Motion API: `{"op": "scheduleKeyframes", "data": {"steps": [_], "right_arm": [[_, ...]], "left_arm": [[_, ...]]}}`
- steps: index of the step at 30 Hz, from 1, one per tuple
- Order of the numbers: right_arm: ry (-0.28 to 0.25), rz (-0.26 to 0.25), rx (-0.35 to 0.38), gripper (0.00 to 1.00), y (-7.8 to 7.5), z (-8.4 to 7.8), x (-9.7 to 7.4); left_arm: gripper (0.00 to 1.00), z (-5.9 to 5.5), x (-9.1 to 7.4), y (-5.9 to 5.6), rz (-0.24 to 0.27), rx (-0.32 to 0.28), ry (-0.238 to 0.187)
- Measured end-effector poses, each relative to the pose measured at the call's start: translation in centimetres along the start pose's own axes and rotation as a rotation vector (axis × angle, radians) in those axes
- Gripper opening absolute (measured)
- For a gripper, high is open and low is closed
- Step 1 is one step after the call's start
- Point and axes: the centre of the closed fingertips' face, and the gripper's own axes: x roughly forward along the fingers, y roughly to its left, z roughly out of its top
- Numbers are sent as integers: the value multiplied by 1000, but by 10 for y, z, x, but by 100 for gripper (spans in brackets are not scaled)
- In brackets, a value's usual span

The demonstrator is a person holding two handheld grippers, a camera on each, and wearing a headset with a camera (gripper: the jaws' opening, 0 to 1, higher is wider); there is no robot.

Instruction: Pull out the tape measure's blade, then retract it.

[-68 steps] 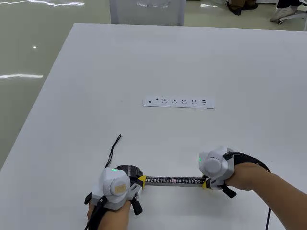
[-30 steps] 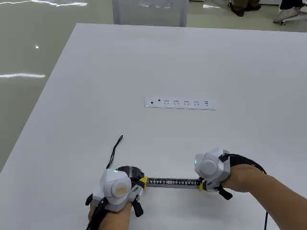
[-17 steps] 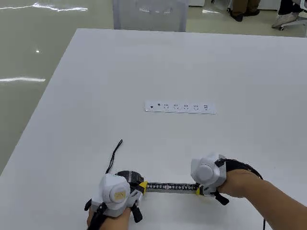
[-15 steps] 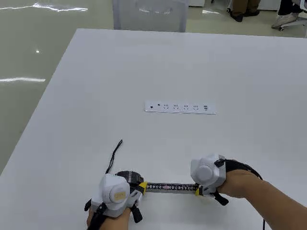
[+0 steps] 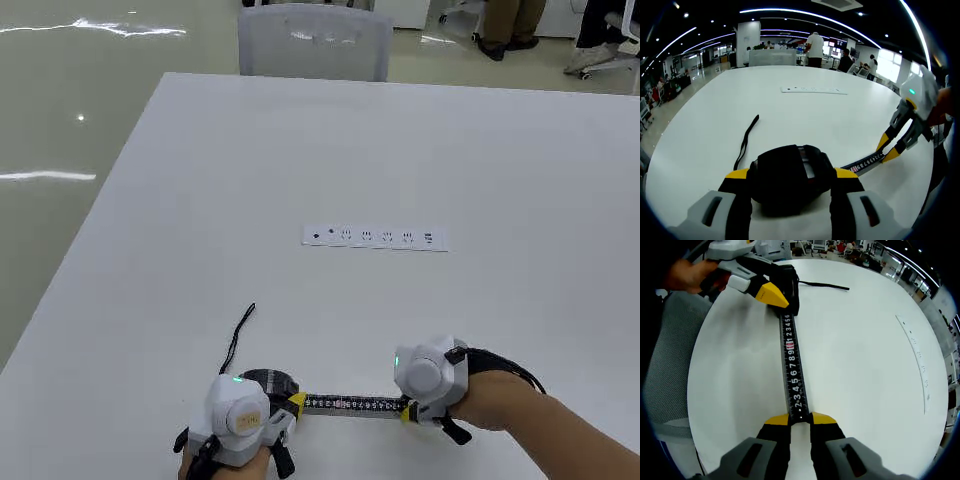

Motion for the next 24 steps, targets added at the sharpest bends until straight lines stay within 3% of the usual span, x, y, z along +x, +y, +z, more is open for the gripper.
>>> {"op": "scheduleKeyframes", "data": {"steps": [9,24], "right_arm": [[-7,0,-6,14,-1,3,6],[-24,6,-10,13,1,12,7]], "left_arm": [[59,4,-5,-3,0,-1,0],[59,1,-1,0,-6,-2,0]]}}
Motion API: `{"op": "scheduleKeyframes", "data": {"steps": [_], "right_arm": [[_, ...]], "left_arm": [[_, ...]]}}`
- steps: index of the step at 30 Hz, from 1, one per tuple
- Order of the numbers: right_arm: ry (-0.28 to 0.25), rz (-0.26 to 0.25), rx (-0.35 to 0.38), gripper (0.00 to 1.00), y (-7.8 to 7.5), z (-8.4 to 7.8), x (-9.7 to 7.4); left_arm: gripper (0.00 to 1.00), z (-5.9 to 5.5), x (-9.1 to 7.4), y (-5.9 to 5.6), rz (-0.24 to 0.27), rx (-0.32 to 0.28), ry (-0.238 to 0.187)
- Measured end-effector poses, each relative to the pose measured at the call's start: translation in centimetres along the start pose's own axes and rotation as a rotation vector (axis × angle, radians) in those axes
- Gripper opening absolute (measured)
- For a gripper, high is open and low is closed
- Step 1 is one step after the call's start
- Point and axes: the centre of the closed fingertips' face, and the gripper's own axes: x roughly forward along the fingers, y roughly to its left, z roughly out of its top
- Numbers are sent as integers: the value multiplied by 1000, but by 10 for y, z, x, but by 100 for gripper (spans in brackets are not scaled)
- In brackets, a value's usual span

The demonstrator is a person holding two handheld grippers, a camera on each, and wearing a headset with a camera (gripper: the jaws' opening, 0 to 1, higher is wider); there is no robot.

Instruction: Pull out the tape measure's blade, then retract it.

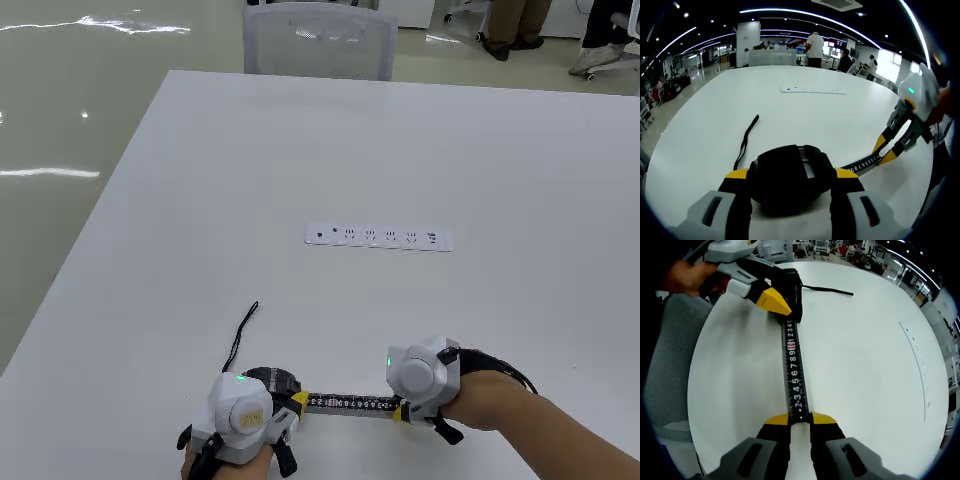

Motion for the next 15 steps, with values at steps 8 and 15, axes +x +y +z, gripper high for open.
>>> {"op": "scheduleKeyframes", "data": {"steps": [8,15], "right_arm": [[10,1,-10,13,2,2,1],[8,-2,-2,14,2,3,1]], "left_arm": [[59,-1,1,0,1,7,-1],[59,-1,1,1,-3,3,-4]]}}
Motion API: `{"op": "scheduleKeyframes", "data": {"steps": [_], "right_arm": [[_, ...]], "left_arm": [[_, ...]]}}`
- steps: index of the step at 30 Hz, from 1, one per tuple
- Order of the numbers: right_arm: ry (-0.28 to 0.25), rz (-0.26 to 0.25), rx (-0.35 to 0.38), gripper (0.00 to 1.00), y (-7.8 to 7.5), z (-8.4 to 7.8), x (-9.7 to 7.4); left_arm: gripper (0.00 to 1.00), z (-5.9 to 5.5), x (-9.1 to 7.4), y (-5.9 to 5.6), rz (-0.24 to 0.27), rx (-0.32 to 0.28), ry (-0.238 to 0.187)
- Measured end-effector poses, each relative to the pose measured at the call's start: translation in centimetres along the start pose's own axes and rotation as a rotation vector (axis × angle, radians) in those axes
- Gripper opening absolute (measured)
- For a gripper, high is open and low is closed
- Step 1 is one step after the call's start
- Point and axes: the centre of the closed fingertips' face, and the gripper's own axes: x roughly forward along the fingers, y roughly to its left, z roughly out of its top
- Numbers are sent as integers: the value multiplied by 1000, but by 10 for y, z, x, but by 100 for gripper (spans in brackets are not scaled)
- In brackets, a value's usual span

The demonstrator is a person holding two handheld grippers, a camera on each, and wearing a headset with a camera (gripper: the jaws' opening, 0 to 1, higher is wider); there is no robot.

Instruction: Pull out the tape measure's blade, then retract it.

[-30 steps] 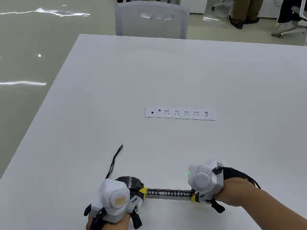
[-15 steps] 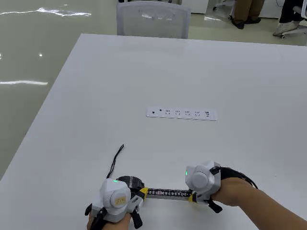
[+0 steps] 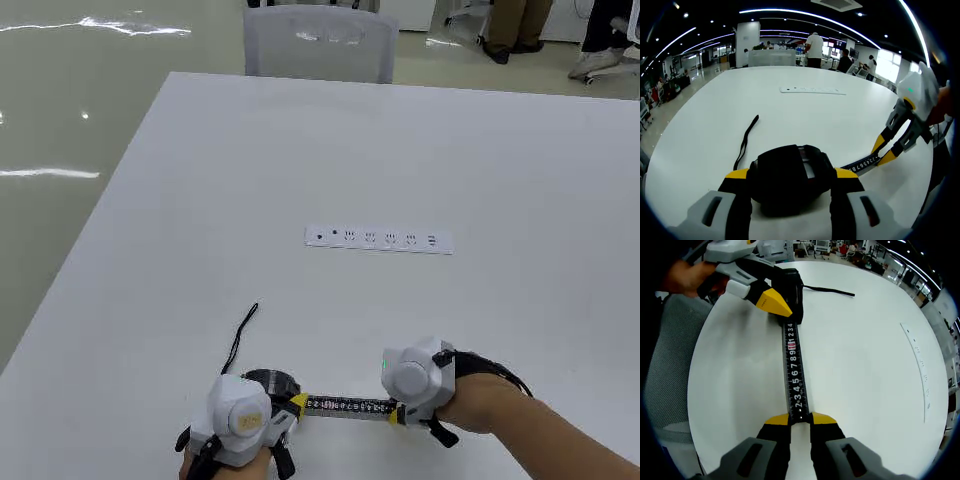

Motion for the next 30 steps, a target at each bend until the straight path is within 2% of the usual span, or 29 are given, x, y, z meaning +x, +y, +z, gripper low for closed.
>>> {"op": "scheduleKeyframes", "data": {"steps": [14,30], "right_arm": [[-2,4,-7,13,2,7,0],[-14,0,-8,14,5,17,3]], "left_arm": [[59,4,-6,-3,-12,-2,2],[59,1,-3,-1,-21,-5,2]]}}
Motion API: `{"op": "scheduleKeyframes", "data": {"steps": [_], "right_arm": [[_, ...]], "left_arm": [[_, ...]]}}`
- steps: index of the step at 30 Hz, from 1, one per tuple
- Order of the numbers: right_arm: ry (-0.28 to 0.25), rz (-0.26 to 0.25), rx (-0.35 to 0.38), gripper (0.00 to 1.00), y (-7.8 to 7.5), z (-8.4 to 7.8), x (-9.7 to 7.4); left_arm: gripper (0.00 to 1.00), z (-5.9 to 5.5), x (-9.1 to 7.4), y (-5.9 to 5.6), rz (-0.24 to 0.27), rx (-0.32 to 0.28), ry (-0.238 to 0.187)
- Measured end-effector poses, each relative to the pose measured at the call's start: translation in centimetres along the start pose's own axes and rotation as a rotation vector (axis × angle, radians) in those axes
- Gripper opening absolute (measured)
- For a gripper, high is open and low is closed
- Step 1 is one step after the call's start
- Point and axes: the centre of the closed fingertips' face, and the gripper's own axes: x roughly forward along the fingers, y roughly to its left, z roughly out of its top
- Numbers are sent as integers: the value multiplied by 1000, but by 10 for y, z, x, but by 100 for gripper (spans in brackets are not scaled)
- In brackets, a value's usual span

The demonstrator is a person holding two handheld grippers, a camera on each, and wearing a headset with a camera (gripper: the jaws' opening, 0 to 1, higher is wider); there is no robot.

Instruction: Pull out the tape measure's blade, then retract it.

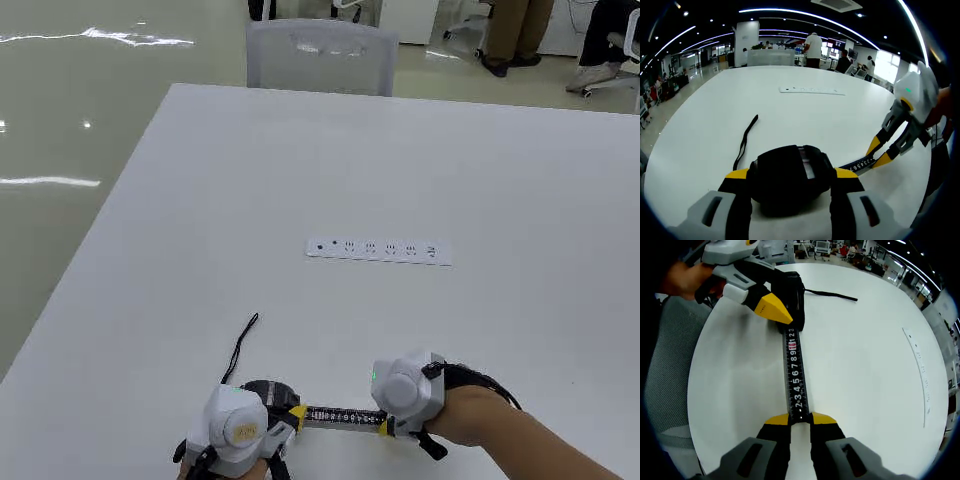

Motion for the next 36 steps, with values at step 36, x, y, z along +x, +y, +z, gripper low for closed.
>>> {"op": "scheduleKeyframes", "data": {"steps": [36], "right_arm": [[-41,9,7,13,2,21,7]], "left_arm": [[59,0,-1,1,-14,-4,2]]}}
